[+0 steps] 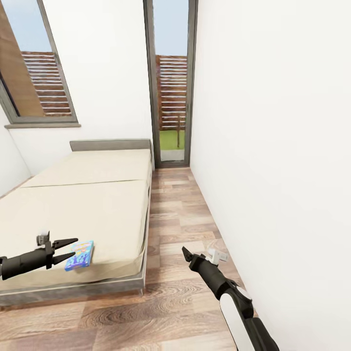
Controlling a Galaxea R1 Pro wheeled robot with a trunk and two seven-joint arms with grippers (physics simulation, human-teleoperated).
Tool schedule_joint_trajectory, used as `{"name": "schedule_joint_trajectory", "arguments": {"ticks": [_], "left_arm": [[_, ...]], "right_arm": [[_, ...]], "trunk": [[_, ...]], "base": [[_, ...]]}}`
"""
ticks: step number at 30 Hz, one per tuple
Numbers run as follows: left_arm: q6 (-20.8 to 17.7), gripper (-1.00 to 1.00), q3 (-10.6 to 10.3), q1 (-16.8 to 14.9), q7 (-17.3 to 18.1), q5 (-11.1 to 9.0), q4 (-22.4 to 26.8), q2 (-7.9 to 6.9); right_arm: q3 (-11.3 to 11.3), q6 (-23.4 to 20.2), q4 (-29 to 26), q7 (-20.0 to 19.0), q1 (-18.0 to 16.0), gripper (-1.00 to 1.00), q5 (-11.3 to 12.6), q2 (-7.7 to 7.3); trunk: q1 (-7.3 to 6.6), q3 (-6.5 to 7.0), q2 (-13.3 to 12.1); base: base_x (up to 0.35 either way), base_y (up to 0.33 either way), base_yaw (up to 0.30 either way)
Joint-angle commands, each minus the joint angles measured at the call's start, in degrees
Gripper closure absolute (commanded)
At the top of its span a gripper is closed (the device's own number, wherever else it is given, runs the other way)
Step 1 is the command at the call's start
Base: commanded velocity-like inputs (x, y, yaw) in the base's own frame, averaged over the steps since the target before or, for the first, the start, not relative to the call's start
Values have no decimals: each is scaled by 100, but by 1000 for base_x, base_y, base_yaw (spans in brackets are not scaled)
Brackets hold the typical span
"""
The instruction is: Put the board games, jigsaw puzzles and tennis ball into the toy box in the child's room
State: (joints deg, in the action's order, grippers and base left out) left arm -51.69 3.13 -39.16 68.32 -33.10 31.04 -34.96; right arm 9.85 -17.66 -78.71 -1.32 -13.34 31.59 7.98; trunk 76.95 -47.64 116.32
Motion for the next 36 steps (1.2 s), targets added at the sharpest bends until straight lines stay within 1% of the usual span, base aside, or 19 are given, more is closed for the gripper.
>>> {"name": "schedule_joint_trajectory", "arguments": {"ticks": [1,10,14,28,36], "left_arm": [[-50,-100,1,-3,9,-19,-13,-3],[-307,-100,-3,-3,133,-16,-58,-10],[-362,-100,2,-3,172,-13,-61,-15],[-385,-100,25,-3,212,-21,-63,-20],[-385,-100,23,-3,411,-10,-63,-20]], "right_arm": [[-7,-27,-1,-9,-2,-100,29,2],[-10,-33,6,-9,-2,-100,31,-5],[-11,-35,11,-9,-2,-100,31,-3],[-13,-40,14,-6,-2,-100,31,-5],[-19,-44,18,-5,-2,-100,31,-6]], "trunk": [[22,-24,44],[219,-185,405],[307,-257,565],[615,-509,1127],[790,-652,1448]], "base": [[0,0,0],[0,0,0],[0,0,0],[0,0,0],[0,0,0]]}}
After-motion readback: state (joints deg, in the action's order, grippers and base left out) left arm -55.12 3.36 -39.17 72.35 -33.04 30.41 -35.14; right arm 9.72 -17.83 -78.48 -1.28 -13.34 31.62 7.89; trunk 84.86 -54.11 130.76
